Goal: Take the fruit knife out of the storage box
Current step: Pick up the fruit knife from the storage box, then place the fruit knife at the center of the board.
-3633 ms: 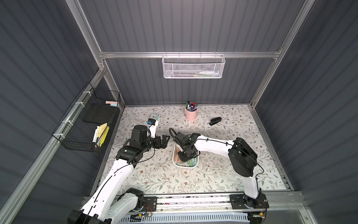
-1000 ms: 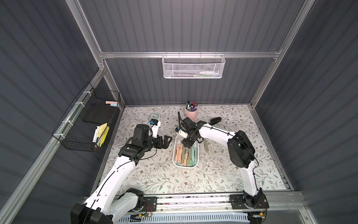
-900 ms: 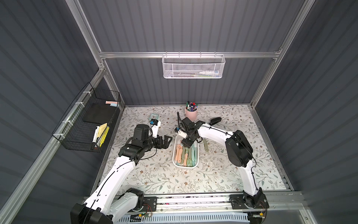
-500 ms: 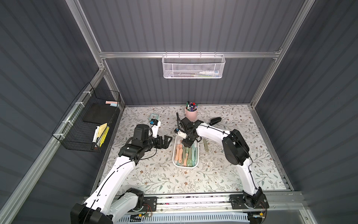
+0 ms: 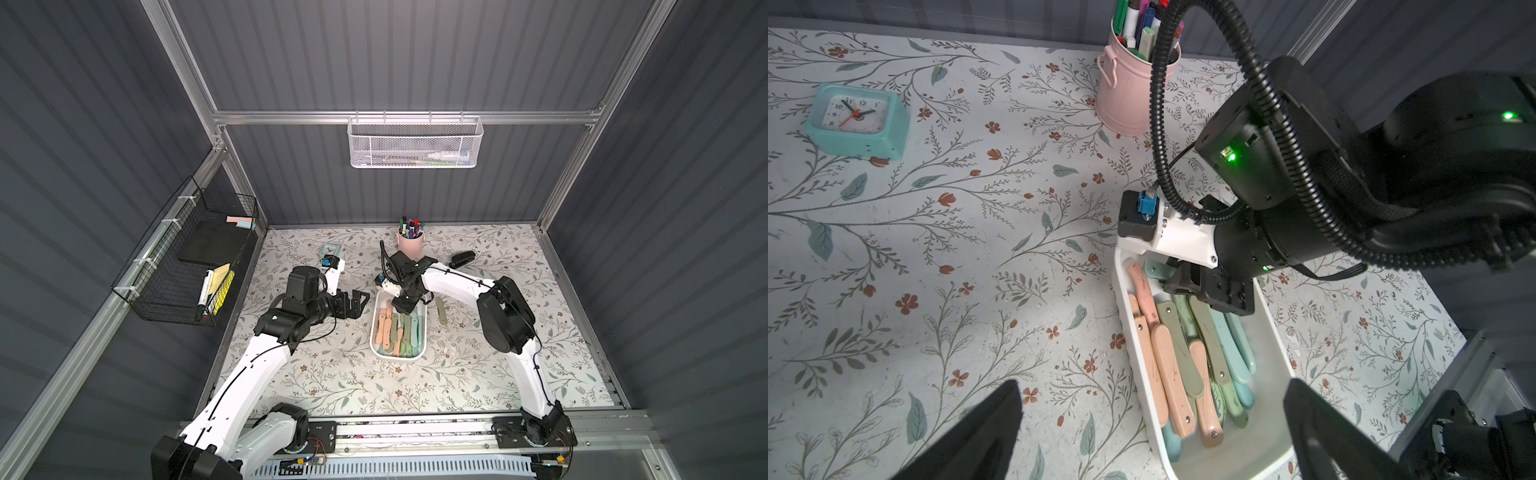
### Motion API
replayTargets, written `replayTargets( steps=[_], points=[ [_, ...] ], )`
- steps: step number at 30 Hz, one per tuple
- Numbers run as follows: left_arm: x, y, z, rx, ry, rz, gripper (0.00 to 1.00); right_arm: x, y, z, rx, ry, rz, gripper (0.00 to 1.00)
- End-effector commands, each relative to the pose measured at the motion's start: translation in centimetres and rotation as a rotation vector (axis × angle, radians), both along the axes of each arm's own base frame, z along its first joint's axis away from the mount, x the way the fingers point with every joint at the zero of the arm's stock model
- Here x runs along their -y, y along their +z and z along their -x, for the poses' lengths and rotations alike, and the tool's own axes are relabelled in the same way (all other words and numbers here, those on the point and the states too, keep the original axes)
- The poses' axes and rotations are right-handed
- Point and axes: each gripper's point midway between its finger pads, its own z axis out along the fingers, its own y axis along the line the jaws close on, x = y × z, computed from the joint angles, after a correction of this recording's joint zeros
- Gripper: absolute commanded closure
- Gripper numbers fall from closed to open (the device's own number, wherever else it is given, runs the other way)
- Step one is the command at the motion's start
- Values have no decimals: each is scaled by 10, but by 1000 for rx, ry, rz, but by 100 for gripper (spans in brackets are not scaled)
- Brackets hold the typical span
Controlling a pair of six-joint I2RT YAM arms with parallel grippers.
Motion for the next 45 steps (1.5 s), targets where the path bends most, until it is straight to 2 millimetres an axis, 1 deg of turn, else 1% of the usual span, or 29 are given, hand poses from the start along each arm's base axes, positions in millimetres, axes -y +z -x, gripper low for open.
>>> replayTargets(
  steps=[1, 10, 13, 19, 22, 24, 27, 31, 34, 36, 38, 40, 43, 45],
  points=[
    [-2, 6, 2, 14, 3, 0, 1, 2, 14, 4, 5, 6, -19, 76],
    [-3, 7, 2, 17, 5, 0, 0, 1, 28, 1, 28, -14, -45, 80],
    [-2, 7, 3, 18, -1, 3, 1, -1, 39, 2, 36, -28, -61, 80],
    [10, 12, 8, 42, -74, 42, 1, -2, 74, 4, 48, -104, -134, 79],
    [24, 18, 16, 43, -163, 98, 1, 0, 91, 5, 59, -142, -171, 79],
    [35, 21, 21, 37, -228, 143, 1, 7, 100, 1, 78, -189, -176, 79],
    [47, 20, 25, 2, -298, 196, 1, 22, 109, -4, 71, -274, -186, 80],
    [55, 16, 24, -51, -339, 228, 1, 56, 117, -10, 47, -419, -175, 80],
    [57, 14, 24, -63, -346, 234, 1, 85, 113, -10, 36, -506, -135, 80],
    [56, 12, 24, -68, -343, 231, 1, 106, 104, -9, 27, -566, -94, 80],
    [55, 13, 23, -64, -337, 228, 1, 127, 89, -7, -3, -634, -56, 80],
    [55, 12, 23, -68, -331, 224, 1, 145, 75, -6, -37, -697, -34, 80],
    [54, 12, 22, -65, -326, 218, 1, 161, 53, -4, -77, -767, -9, 80],
    [53, 11, 22, -67, -323, 215, 1, 163, 41, -3, -113, -780, -11, 80]
  ],
)
